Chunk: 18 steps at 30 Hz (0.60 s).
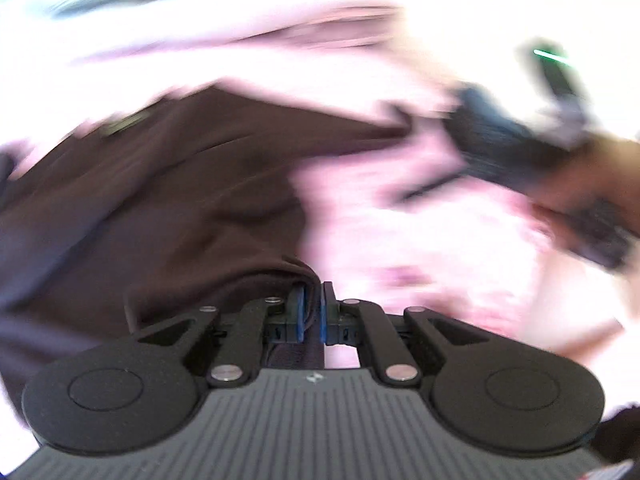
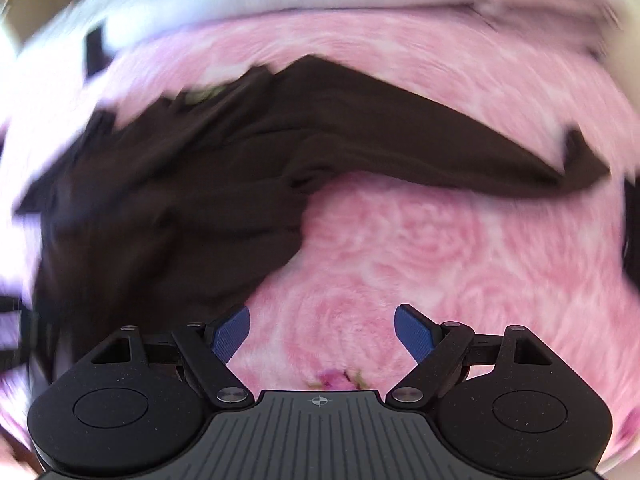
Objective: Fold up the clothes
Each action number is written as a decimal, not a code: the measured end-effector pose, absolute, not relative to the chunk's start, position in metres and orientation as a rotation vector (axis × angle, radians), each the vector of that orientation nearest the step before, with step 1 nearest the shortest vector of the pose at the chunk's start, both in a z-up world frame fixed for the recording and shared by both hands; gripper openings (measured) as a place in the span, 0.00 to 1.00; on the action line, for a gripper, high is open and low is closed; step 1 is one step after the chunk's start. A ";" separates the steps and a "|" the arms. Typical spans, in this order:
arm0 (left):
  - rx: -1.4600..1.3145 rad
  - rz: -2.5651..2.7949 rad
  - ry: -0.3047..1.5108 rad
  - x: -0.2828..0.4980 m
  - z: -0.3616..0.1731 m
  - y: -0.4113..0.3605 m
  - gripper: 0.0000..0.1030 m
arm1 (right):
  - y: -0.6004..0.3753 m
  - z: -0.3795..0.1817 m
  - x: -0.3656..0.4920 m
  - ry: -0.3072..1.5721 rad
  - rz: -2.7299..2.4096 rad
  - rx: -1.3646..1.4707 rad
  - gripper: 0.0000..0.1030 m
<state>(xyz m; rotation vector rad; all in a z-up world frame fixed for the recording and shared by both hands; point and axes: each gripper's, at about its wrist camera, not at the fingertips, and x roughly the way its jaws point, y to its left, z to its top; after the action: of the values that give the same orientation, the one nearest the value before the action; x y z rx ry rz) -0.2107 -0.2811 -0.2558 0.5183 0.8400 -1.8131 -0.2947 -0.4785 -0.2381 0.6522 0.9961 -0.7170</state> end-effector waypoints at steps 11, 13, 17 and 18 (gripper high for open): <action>0.792 -1.974 0.766 -0.394 -0.262 -0.274 0.02 | -0.526 -0.267 -0.367 0.884 -0.457 0.984 0.81; 0.798 -1.962 0.777 -0.404 -0.265 -0.280 0.00 | -0.527 -0.280 -0.366 0.909 -0.427 0.986 0.81; 0.853 -1.997 0.788 -0.425 -0.271 -0.277 0.00 | -0.524 -0.316 -0.358 0.942 -0.357 1.063 0.80; 0.873 -2.001 0.787 -0.431 -0.272 -0.272 0.00 | -0.523 -0.326 -0.356 0.957 -0.352 1.091 0.80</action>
<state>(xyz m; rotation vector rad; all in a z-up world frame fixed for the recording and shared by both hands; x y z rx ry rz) -0.4314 -0.2721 -0.2721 0.8729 0.7871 -2.0015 -0.3557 -0.5234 -0.3260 1.0907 0.9568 -0.3517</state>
